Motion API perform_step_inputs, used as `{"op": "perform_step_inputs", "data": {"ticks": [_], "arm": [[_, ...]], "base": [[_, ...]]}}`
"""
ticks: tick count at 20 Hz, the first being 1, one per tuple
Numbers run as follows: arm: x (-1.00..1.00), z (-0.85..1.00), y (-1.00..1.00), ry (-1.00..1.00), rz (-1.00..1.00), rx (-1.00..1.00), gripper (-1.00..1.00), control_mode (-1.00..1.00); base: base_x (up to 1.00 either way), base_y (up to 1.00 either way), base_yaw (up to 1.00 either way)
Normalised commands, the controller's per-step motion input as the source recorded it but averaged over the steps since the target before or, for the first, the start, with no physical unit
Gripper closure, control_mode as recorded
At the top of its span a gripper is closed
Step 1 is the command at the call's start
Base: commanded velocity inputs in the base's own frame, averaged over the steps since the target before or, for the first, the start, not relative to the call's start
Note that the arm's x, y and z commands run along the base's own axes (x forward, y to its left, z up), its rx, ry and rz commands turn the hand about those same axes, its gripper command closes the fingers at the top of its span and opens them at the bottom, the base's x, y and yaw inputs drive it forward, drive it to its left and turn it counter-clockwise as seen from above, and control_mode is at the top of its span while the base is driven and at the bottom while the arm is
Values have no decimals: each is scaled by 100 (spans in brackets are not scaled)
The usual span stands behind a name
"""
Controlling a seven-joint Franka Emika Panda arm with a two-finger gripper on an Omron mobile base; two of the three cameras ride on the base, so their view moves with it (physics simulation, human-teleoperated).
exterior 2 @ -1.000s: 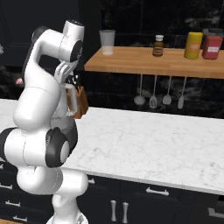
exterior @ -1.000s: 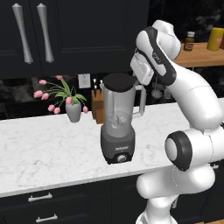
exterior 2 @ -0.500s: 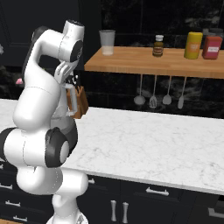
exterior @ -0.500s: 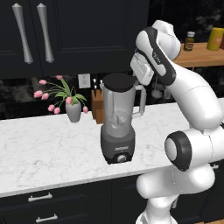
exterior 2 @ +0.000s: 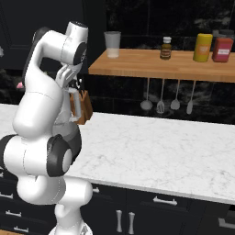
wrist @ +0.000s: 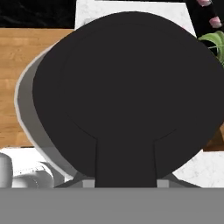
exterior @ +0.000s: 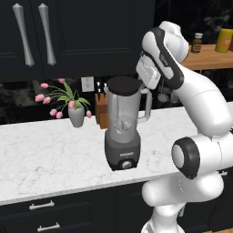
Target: Close the lid blender by securely placing the lid on top.
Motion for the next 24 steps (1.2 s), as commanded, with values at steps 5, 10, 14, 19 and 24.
{"op": "perform_step_inputs", "data": {"ticks": [5,10,14,19,24], "arm": [[-13,-5,37,4,0,-1,100,-100],[-6,0,21,0,1,-4,100,-100],[-12,-48,40,3,2,-23,100,-100],[-7,-49,40,0,0,-21,100,-100],[0,-1,6,0,0,-1,100,-100]], "base": [[0,0,0],[0,0,0],[0,0,0],[0,0,0],[0,0,0]]}}
